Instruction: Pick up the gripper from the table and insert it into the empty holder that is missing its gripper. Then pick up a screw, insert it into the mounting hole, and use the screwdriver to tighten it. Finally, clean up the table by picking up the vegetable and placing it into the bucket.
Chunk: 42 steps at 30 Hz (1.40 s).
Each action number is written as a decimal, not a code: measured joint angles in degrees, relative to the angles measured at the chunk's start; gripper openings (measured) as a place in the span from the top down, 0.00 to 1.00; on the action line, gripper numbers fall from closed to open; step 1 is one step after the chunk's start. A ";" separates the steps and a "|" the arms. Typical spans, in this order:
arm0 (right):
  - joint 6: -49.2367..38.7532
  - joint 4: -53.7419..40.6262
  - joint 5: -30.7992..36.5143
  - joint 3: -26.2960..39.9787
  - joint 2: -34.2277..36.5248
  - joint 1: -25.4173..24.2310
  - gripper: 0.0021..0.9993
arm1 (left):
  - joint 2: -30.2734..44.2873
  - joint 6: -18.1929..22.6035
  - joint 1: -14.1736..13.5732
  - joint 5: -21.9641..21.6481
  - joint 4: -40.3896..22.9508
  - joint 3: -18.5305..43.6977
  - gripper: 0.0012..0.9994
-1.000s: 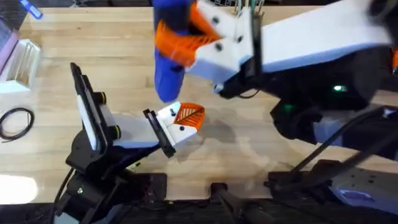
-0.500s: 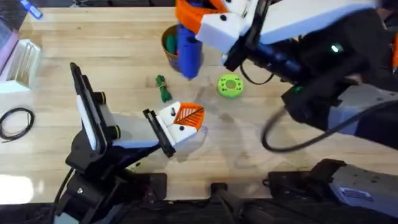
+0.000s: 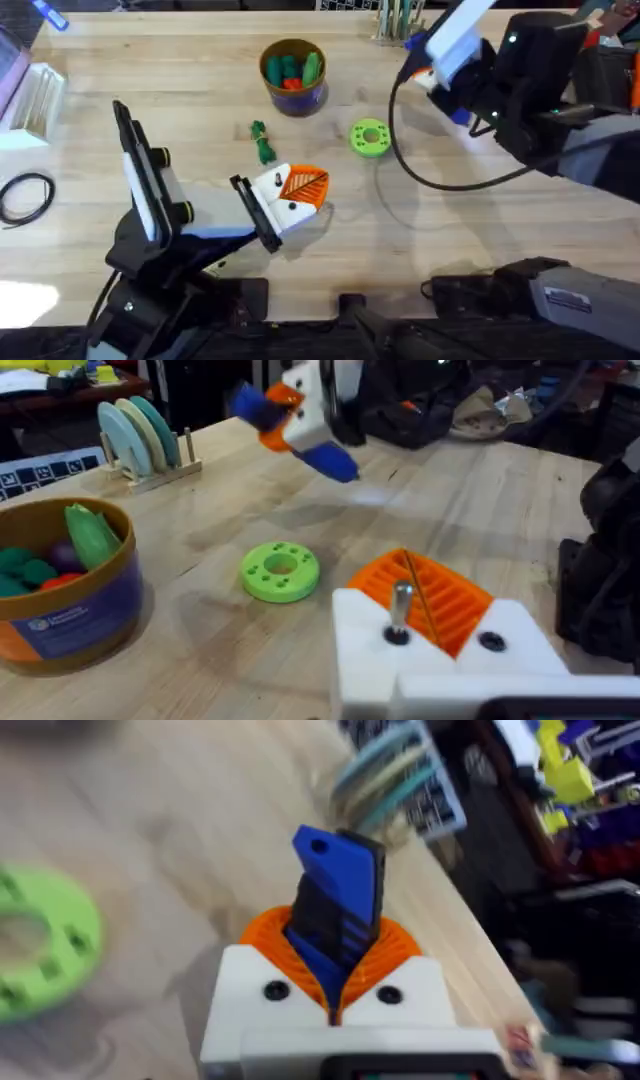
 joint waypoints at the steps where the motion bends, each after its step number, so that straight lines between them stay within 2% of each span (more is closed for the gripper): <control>1: -3.77 -1.66 1.99 0.00 0.79 -0.35 0.98 | 0.00 -0.02 0.00 -0.02 0.00 0.00 1.00; 6: -19.96 -7.60 9.27 0.00 8.59 -1.30 0.98 | 0.00 -0.02 0.00 -0.02 0.00 0.00 1.00; 10: -25.22 -7.69 10.85 0.00 13.43 -1.28 0.98 | 0.00 -0.02 0.00 -0.02 0.00 0.00 1.00; 13: -27.01 -6.82 11.48 0.55 14.58 -1.17 0.98 | 0.00 0.00 0.00 -0.02 0.00 0.00 1.00; 14: -27.32 -6.91 11.55 0.75 14.73 -1.14 0.92 | 0.00 -0.02 0.00 -0.02 0.00 0.00 1.00; 20: -28.30 -7.76 12.35 3.04 14.57 -0.75 0.08 | 0.00 -0.02 0.00 0.00 0.00 0.00 1.00; 21: -28.03 -8.18 12.65 3.59 14.44 -0.73 0.03 | 0.00 -0.01 0.00 -0.02 0.00 0.00 1.00; 29: -18.23 -9.58 19.46 3.74 14.43 2.43 0.01 | 0.00 -0.02 0.00 -0.02 0.00 0.00 1.00; 32: -11.15 -10.66 22.18 3.67 13.85 4.35 0.01 | 0.00 -0.02 0.00 -0.02 0.00 0.00 1.00; 38: 5.97 -12.37 21.81 3.45 9.08 7.35 0.01 | 0.00 0.02 0.00 -0.80 0.00 0.00 0.98; 39: 8.83 -12.37 21.21 3.54 7.52 7.35 0.01 | 0.02 0.16 0.00 -1.32 0.04 0.00 0.88; 42: 14.93 -12.33 18.91 4.51 3.46 7.29 0.01 | 0.00 0.17 0.00 -1.81 0.02 0.00 0.40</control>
